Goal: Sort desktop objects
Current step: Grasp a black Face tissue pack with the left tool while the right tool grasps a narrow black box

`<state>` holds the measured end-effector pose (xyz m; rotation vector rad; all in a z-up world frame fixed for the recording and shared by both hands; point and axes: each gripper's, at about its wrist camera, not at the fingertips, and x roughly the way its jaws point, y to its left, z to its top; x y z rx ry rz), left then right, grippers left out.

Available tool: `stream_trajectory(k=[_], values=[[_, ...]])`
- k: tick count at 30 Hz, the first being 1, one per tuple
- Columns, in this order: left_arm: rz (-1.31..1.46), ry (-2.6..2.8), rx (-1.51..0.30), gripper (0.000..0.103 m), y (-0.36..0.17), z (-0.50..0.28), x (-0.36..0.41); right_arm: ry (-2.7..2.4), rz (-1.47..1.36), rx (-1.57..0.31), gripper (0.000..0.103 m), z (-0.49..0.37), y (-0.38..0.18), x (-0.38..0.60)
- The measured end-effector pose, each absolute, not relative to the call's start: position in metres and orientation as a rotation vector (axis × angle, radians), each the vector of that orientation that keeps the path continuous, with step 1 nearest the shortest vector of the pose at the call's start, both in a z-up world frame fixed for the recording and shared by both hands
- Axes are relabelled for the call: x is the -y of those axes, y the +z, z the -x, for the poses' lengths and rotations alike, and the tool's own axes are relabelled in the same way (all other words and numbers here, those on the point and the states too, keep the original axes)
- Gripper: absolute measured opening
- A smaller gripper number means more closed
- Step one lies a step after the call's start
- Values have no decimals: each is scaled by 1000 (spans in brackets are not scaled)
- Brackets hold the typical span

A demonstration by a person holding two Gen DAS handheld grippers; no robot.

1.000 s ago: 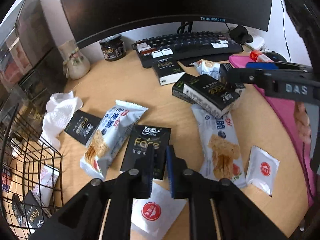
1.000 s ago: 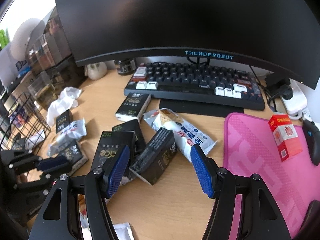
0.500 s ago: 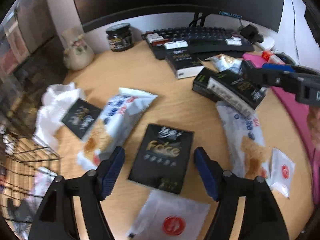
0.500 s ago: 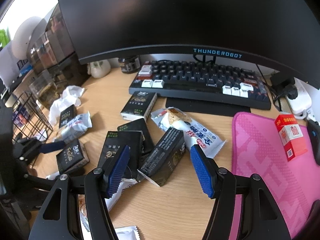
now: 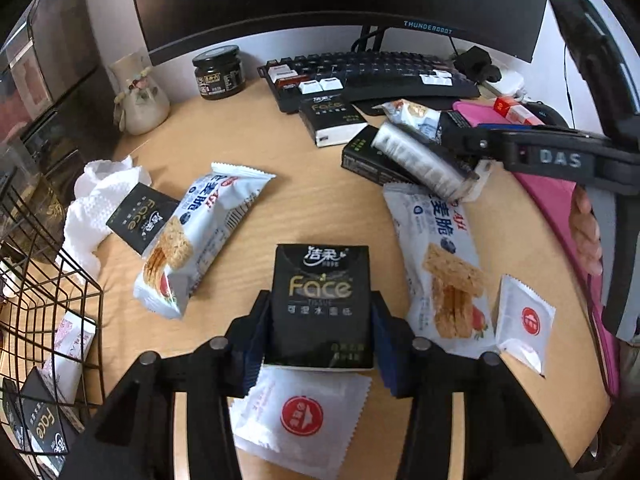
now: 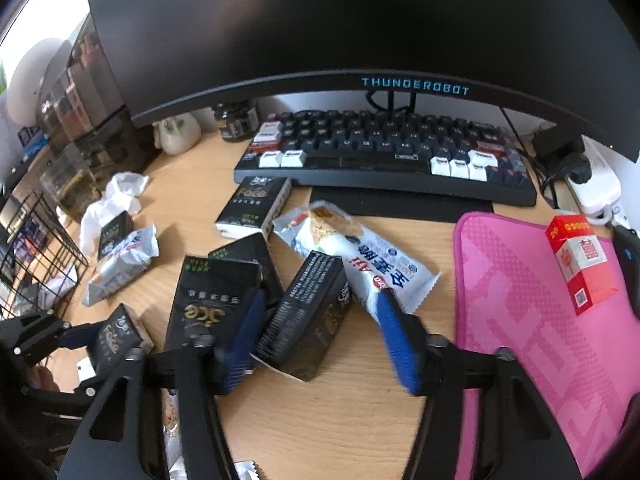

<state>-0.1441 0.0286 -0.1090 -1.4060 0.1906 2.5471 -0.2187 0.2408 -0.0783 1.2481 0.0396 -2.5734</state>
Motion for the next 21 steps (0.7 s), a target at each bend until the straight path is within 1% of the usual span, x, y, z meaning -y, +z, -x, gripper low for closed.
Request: stream_trajectory(k=[1,2,5,8,12,21], values=[[1405,2544,-187,52,-109,143,-29,-2570,-1266,-57,34,220,-81,-240],[1406,2545,-183,52,-109,143,-28,-2570,-1276,-69,27,220,-82,-239],[1408,2547,-172,52,-109,141,-26,-2569,-1279,-93,18,218,-81,-240],[1397,2568,-150,52,-105,138,-23,-2591,-1285,-117,17,213,-80,-244],[1368,2591,-143,52,-94,134,-21,-2592,-1261,-92,17,200,-75,-251],[1284,2641,-131,52,-64,117,-23,-2615,-1161,-91,17,165,-44,-249]])
